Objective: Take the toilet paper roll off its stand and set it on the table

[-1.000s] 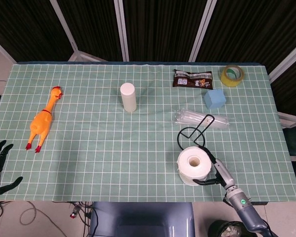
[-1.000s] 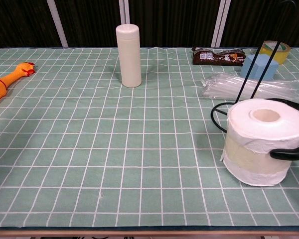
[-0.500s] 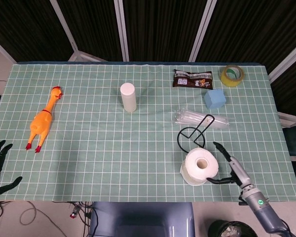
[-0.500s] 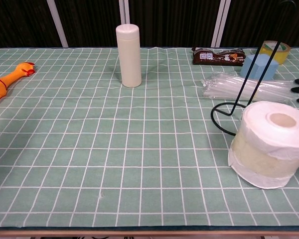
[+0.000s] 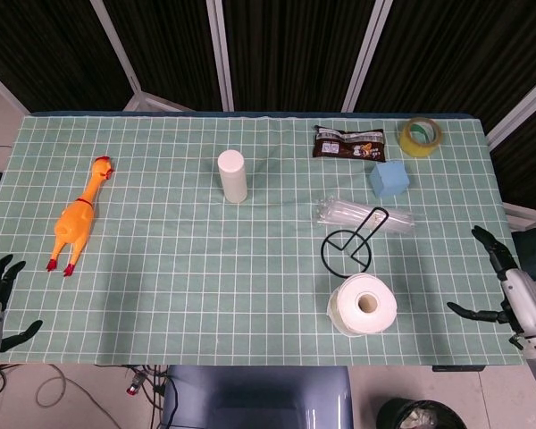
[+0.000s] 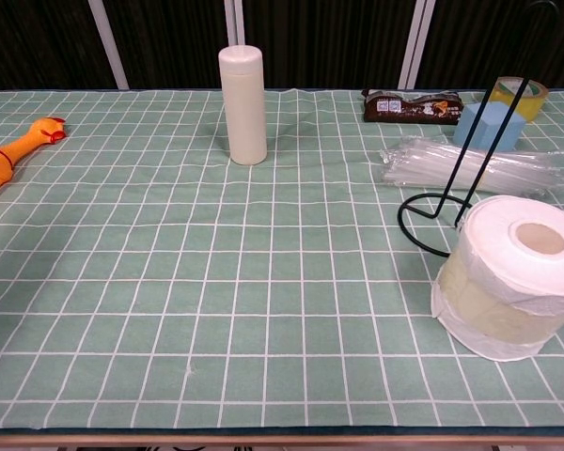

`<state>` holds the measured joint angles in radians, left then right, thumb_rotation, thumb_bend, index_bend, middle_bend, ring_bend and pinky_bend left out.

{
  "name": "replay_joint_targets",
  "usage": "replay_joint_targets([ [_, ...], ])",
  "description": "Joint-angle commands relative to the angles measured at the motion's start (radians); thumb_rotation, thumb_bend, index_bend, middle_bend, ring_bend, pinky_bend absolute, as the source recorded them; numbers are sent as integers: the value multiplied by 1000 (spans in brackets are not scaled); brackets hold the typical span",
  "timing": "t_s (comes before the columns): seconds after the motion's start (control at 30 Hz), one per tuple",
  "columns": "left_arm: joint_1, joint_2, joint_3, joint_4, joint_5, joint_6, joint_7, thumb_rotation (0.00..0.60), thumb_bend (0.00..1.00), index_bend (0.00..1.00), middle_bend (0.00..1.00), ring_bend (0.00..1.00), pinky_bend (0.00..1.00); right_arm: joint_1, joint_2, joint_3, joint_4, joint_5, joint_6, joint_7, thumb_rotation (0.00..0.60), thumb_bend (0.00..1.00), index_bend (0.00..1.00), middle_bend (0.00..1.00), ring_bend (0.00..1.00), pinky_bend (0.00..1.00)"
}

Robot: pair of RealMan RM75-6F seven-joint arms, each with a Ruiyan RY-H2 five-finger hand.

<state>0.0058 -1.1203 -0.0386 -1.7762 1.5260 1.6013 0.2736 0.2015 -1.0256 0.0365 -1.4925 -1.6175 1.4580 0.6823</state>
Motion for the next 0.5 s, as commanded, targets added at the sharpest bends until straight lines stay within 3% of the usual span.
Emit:
replay_joint_targets([
  [0.03, 1, 4, -1, 0, -2, 1, -8, 600, 46, 141, 45, 0, 0, -85, -54, -26, -18, -111, 154, -514, 600, 0, 12, 0, 0, 0],
  [0.17, 2, 12, -4, 0, -8, 2, -26, 600, 46, 141, 45, 0, 0, -92, -118, -50, 17, -160, 141, -697, 600, 0, 13, 0, 0, 0],
  [0.5, -1, 17, -9, 2, -21, -5, -32, 600, 46, 141, 45, 0, 0, -99, -162, -35, 33, -118, 125, -773, 600, 0, 13, 0, 0, 0],
])
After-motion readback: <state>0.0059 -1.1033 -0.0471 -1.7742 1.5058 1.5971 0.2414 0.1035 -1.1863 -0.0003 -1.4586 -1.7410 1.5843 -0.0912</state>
